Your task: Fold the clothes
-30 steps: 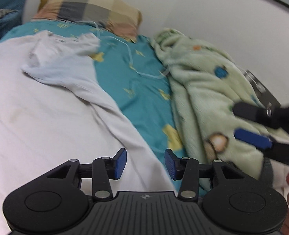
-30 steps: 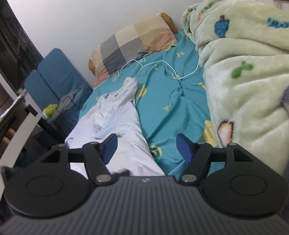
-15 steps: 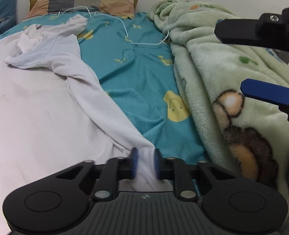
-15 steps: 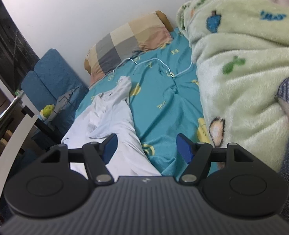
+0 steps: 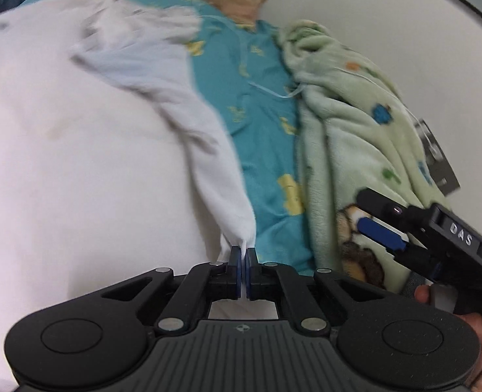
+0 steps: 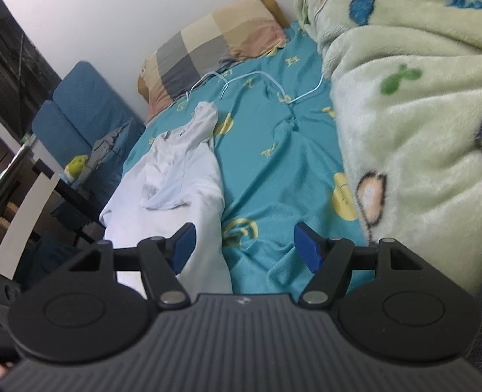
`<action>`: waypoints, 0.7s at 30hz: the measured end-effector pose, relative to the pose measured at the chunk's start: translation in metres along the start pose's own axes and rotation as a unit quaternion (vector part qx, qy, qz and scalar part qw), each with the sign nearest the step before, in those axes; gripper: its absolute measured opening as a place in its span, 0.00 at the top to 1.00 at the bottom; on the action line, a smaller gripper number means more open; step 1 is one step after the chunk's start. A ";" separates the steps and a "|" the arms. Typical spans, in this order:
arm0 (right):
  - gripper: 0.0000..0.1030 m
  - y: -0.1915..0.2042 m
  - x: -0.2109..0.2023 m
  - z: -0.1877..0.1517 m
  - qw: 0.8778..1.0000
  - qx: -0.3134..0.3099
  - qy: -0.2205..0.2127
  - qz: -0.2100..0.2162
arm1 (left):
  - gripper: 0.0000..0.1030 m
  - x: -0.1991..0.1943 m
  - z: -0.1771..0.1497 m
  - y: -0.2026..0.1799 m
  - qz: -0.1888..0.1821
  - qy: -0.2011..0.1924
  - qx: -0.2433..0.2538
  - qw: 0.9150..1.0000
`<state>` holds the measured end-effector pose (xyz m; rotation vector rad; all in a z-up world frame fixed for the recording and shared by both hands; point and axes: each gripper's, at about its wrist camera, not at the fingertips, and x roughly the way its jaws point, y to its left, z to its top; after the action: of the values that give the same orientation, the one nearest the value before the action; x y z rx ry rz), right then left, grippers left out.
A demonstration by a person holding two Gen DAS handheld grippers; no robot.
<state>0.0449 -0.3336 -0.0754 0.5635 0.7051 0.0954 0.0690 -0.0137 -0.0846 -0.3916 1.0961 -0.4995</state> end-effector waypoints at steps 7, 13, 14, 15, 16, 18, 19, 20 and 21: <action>0.33 0.010 0.010 -0.006 1.000 -0.008 0.029 0.005 | 0.96 0.010 0.001 0.063 0.050 0.027 -0.072 0.996; 0.33 0.014 0.015 -0.010 0.999 -0.012 0.040 0.000 | 0.71 0.007 0.002 0.060 0.026 0.032 -0.073 0.997; 0.33 0.014 0.015 -0.010 0.999 -0.013 0.040 -0.001 | 0.66 0.004 0.001 0.059 0.022 0.030 -0.071 0.997; 0.33 0.015 0.016 -0.010 0.999 -0.015 0.041 -0.002 | 0.61 0.002 0.000 0.057 0.020 0.027 -0.069 0.997; 0.33 0.015 0.016 -0.011 0.999 -0.016 0.042 -0.002 | 0.59 -0.002 -0.001 0.053 0.017 0.022 -0.061 0.998; 0.33 0.016 0.015 -0.011 0.999 -0.017 0.040 0.000 | 0.54 -0.011 -0.002 0.042 0.014 0.010 -0.038 0.999; 0.33 0.017 0.014 -0.011 0.999 -0.017 0.039 0.001 | 0.53 -0.015 -0.002 0.035 0.014 0.006 -0.025 1.000; 0.33 0.018 0.014 -0.011 0.999 -0.018 0.038 0.002 | 0.50 -0.017 -0.003 0.027 0.013 0.002 -0.013 1.000; 0.33 0.019 0.014 -0.011 0.999 -0.018 0.036 0.002 | 0.46 -0.020 -0.006 0.019 0.010 -0.003 -0.002 1.000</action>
<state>0.0503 -0.3093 -0.0803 0.5285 0.7710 0.1336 0.0600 0.0128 -0.0819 -0.3839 1.0940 -0.4778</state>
